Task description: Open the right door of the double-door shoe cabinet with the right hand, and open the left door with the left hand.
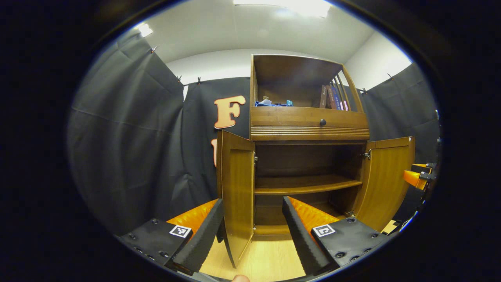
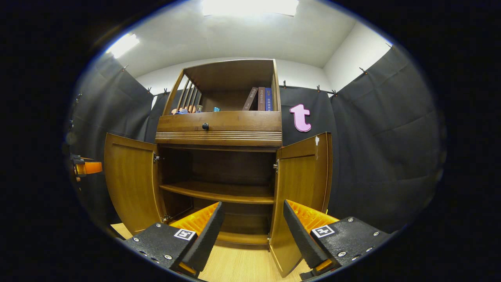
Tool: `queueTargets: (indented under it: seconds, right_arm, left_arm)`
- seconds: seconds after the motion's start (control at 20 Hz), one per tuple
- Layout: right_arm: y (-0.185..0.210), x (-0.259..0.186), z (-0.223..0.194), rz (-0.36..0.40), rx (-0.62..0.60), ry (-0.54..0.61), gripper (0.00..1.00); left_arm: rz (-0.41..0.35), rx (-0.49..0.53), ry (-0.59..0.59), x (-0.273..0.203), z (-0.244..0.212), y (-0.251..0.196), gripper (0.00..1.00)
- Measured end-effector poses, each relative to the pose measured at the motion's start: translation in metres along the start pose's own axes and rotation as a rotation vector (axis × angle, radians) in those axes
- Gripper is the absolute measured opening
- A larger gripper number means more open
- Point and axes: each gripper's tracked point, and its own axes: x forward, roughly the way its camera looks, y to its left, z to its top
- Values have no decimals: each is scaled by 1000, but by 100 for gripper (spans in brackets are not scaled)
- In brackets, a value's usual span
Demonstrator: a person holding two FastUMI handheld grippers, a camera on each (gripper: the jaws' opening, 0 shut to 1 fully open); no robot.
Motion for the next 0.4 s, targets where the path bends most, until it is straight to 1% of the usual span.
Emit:
queueTargets:
  seconds: [0.1, 0.25, 0.4]
  right_arm:
    - [0, -1, -3, 1, -9, 7, 98]
    - [1, -2, -6, 6, -23, 19, 98]
    - [2, -4, 0, 10, -11, 7, 98]
  left_arm:
    - [2, 1, 0, -2, -4, -3, 99]
    - [-19, -25, 10, 0, -6, -11, 99]
    - [-16, -37, 12, 3, -6, -13, 99]
